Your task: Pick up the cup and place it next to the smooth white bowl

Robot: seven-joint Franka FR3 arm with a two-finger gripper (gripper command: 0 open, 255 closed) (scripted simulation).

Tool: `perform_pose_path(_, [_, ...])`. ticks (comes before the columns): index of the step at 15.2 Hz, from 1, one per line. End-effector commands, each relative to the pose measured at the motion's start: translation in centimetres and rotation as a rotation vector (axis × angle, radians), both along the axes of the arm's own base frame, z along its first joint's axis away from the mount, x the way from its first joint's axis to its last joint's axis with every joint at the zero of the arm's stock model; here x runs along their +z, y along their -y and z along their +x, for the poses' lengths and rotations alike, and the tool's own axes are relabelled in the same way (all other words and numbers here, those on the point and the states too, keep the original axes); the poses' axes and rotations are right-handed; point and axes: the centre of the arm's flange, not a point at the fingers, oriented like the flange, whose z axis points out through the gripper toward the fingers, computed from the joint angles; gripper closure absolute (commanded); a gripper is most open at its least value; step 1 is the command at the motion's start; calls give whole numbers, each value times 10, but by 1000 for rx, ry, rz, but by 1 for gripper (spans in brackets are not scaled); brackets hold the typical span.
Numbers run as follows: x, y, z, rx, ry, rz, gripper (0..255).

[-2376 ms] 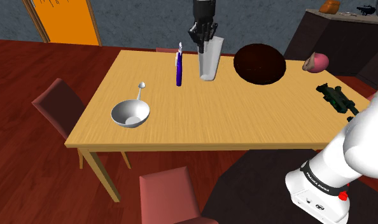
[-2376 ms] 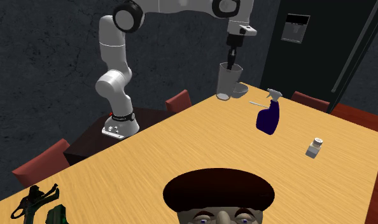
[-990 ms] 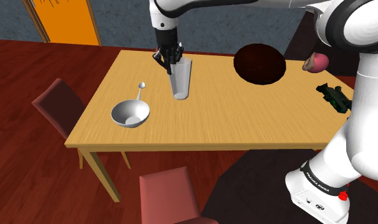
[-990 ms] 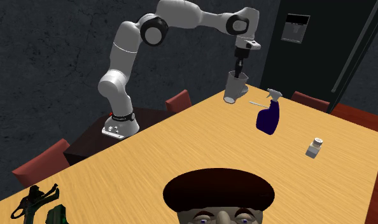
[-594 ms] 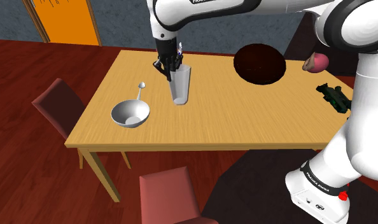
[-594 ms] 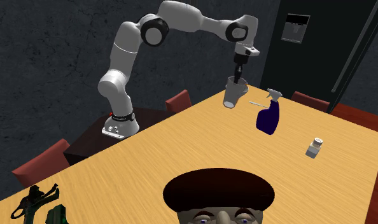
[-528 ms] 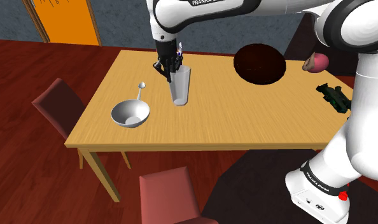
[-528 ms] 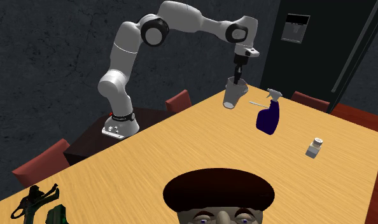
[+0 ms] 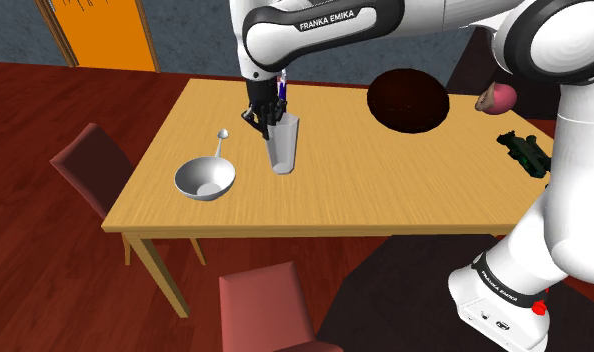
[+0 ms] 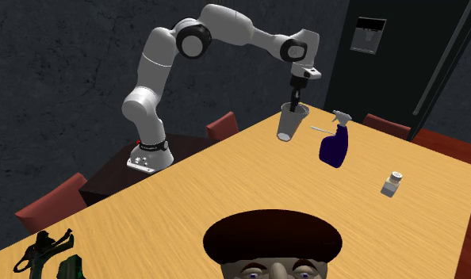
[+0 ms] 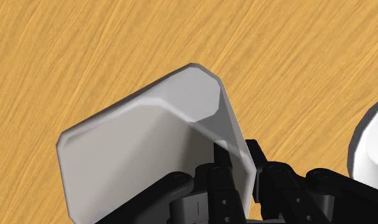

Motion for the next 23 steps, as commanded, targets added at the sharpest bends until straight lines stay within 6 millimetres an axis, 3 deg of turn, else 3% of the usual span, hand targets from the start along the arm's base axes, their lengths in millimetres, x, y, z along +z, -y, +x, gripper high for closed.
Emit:
perform_pose_path(1, [0,0,0,0,1,0,255])
perform_pose_path(5, [0,0,0,0,1,0,255])
perform_pose_path(6, [0,0,0,0,1,0,0])
perform_pose_path(11, [0,0,0,0,1,0,0])
perform_pose_path(15, [49,-5,4,0,1,0,0])
perform_pose_path(23, [49,-5,4,0,1,0,0])
